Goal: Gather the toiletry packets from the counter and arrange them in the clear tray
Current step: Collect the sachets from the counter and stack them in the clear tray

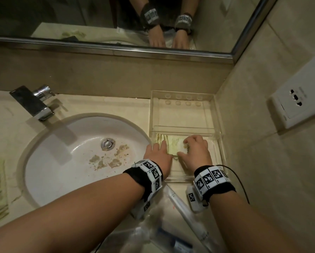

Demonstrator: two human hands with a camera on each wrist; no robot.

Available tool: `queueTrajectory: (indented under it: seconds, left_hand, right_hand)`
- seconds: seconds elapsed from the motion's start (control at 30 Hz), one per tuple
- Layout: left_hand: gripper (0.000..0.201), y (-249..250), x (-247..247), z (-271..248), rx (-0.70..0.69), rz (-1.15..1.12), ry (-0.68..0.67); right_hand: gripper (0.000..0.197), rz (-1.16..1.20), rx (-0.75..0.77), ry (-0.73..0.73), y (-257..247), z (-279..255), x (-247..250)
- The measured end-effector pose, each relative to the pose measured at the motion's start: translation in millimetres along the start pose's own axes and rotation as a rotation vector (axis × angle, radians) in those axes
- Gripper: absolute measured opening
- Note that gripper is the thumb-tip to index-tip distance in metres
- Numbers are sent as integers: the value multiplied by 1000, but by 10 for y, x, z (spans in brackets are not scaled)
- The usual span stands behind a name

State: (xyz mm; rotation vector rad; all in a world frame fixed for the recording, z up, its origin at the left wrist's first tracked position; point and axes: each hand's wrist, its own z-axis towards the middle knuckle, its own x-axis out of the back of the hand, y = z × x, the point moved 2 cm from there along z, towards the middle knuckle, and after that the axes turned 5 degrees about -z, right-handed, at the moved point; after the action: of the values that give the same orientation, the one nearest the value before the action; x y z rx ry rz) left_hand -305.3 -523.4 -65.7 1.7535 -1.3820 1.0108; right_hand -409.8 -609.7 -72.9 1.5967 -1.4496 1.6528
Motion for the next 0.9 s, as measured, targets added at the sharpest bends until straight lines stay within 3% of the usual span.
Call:
queueTrajectory:
  seconds: [0.17, 0.33, 0.47, 0.9]
  left_hand:
    - [48, 52, -13, 57, 49, -30, 31]
    - [50, 106, -24, 86, 83, -45, 27]
    - [38, 109, 20, 27, 7, -18, 162]
    - [63, 75, -37, 107, 2, -26, 89]
  right_hand:
    - [32, 10, 118, 72, -53, 38, -15]
    - [27, -169, 200, 86, -34, 2, -80]
    - [24, -246, 250, 91, -37, 10, -142]
    - [25, -297, 257, 43, -160, 30, -135]
